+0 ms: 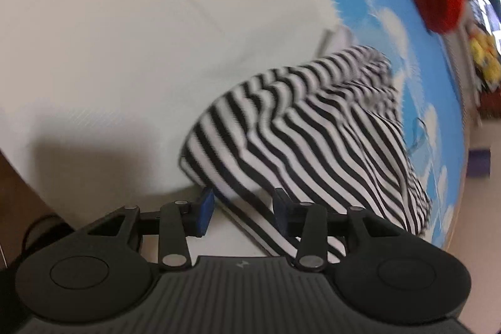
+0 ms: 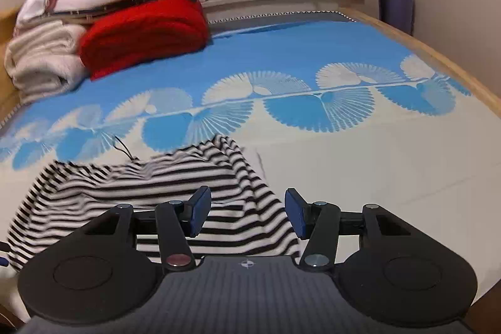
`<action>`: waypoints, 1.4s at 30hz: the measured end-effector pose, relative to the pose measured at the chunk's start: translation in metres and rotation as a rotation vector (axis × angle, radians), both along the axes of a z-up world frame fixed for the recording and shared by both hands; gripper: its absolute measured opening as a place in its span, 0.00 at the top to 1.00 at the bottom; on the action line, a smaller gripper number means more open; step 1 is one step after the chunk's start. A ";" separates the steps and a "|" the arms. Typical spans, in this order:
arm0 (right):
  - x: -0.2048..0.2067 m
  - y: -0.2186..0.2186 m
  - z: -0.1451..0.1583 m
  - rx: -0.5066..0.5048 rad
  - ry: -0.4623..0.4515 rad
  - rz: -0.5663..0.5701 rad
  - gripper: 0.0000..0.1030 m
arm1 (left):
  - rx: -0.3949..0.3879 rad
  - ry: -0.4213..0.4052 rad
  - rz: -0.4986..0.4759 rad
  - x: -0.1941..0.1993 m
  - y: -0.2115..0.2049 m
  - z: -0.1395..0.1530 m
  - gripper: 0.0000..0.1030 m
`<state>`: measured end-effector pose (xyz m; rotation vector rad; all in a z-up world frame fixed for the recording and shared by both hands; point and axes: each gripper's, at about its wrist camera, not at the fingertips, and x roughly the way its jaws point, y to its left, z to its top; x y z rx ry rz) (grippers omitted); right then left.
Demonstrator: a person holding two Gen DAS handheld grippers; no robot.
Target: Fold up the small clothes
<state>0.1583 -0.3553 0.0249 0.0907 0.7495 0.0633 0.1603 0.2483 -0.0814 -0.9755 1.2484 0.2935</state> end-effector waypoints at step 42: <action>0.025 -0.039 -0.029 0.104 0.108 -0.168 0.48 | 0.268 -0.157 -0.024 -0.016 0.010 0.082 0.96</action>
